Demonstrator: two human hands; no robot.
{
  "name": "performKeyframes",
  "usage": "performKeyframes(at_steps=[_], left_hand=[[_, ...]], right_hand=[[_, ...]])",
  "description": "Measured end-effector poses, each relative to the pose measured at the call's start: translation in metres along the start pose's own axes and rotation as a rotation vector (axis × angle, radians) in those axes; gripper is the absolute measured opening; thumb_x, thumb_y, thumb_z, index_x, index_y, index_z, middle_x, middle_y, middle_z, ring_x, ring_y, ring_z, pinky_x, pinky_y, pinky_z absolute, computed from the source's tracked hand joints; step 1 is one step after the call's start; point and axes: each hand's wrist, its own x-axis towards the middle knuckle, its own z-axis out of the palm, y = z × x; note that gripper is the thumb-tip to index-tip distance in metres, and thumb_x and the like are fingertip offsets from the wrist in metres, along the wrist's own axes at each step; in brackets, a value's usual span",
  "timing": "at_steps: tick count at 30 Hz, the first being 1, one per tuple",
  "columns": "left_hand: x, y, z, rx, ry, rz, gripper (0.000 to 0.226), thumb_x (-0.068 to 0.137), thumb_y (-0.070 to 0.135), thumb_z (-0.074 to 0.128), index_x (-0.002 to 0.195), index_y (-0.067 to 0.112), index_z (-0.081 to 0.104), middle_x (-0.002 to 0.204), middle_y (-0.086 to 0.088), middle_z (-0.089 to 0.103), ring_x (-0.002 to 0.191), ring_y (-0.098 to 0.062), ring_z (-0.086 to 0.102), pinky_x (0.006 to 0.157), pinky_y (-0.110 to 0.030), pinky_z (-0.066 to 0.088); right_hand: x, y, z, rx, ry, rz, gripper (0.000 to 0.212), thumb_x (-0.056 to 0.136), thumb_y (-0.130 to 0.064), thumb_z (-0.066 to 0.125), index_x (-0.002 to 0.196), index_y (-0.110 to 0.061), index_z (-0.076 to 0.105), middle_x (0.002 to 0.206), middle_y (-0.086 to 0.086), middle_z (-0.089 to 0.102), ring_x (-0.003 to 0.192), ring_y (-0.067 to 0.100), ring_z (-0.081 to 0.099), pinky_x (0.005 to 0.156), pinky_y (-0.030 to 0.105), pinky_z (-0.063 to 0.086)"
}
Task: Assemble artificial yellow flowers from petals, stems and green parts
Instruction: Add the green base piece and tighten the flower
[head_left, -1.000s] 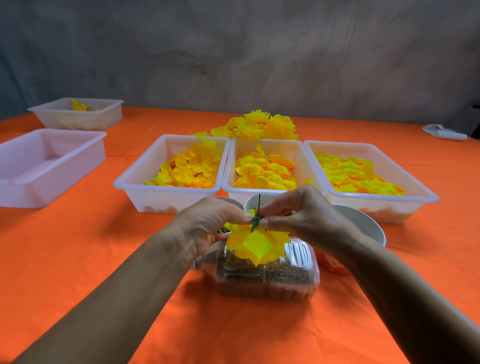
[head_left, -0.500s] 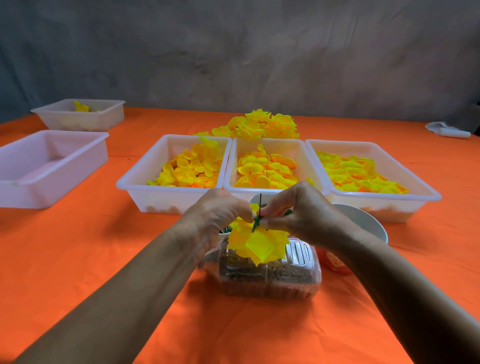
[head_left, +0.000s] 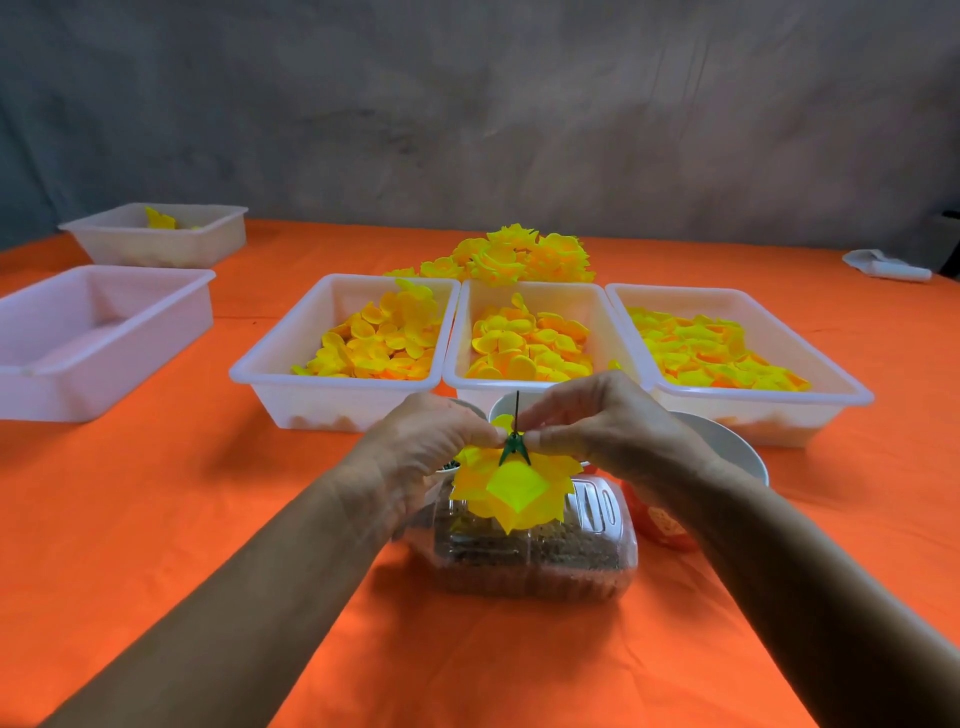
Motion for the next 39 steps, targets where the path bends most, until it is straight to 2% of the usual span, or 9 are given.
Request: performKeyframes(at_steps=[4,8,11,14,21,28,31,34,39], left_hand=[[0.003,0.003,0.0,0.073,-0.006,0.007,0.004,0.076,0.007,0.069,0.079,0.006,0.072,0.096,-0.006,0.067,0.086,-0.016,0.056,0.066,-0.028,0.035],[0.004,0.005,0.001,0.107,-0.02,0.037,0.02,0.075,-0.002,0.067,0.095,-0.007,0.069,0.114,-0.018,0.065,0.102,-0.025,0.057,0.086,-0.032,0.039],[0.002,0.006,0.002,0.125,-0.03,0.054,0.005,0.077,-0.006,0.065,0.078,-0.001,0.067,0.115,-0.011,0.064,0.106,-0.023,0.056,0.084,-0.027,0.038],[0.002,0.005,0.004,0.157,-0.03,0.079,0.026,0.077,-0.008,0.064,0.056,0.007,0.059,0.116,-0.008,0.062,0.108,-0.023,0.056,0.09,-0.031,0.042],[-0.002,0.001,0.007,0.278,0.057,0.178,0.022,0.073,-0.003,0.065,0.054,0.008,0.06,0.109,-0.008,0.067,0.107,-0.023,0.06,0.094,-0.04,0.048],[-0.01,-0.009,-0.006,0.101,0.077,0.22,0.024,0.071,0.001,0.077,0.055,0.011,0.062,0.062,0.002,0.06,0.061,-0.006,0.055,0.052,-0.009,0.042],[-0.012,-0.014,-0.007,0.069,0.117,0.32,0.016,0.075,0.002,0.075,0.067,0.015,0.067,0.06,0.003,0.064,0.062,-0.007,0.056,0.058,-0.013,0.045],[-0.016,-0.015,-0.003,0.037,0.034,0.421,0.008,0.077,0.009,0.075,0.082,0.015,0.073,0.09,-0.012,0.071,0.082,-0.014,0.062,0.078,-0.03,0.051],[-0.016,-0.021,0.006,0.073,0.051,0.55,0.026,0.062,0.034,0.081,0.082,0.018,0.077,0.086,-0.002,0.073,0.088,-0.022,0.068,0.085,-0.041,0.054]], right_hand=[[0.003,-0.001,-0.001,-0.017,-0.004,0.015,0.022,0.074,0.004,0.073,0.066,-0.016,0.072,0.059,-0.002,0.064,0.051,0.002,0.052,0.048,0.013,0.041],[0.008,-0.004,-0.002,-0.133,-0.013,0.034,0.033,0.072,0.002,0.076,0.053,-0.023,0.068,0.047,-0.016,0.061,0.05,-0.001,0.051,0.05,0.015,0.039],[0.01,-0.006,-0.001,-0.23,-0.01,0.026,0.034,0.071,-0.003,0.078,0.05,-0.026,0.065,0.047,-0.014,0.059,0.052,0.001,0.048,0.048,0.016,0.038],[0.01,-0.007,0.001,-0.307,-0.004,0.002,0.035,0.07,-0.004,0.079,0.05,-0.027,0.064,0.06,-0.008,0.062,0.063,0.009,0.055,0.062,0.026,0.047],[0.007,-0.003,0.005,-0.466,0.054,-0.064,0.031,0.072,-0.01,0.079,0.054,-0.029,0.062,0.07,-0.003,0.066,0.066,0.01,0.058,0.06,0.023,0.045],[-0.001,0.008,0.0,-0.23,0.124,-0.073,0.017,0.076,-0.012,0.076,0.067,-0.026,0.073,0.071,-0.002,0.072,0.07,0.014,0.066,0.064,0.031,0.053],[-0.004,0.012,0.004,-0.18,0.123,-0.118,0.014,0.074,-0.017,0.077,0.064,-0.027,0.074,0.065,-0.002,0.07,0.061,0.006,0.058,0.062,0.029,0.046],[-0.004,0.015,0.007,-0.191,0.108,-0.137,0.004,0.072,-0.024,0.08,0.071,-0.023,0.076,0.065,0.003,0.068,0.061,0.005,0.051,0.061,0.03,0.042],[-0.003,0.02,0.008,-0.188,0.121,-0.194,0.027,0.064,-0.048,0.079,0.07,-0.022,0.077,0.066,-0.012,0.066,0.062,-0.004,0.054,0.063,0.024,0.043]])
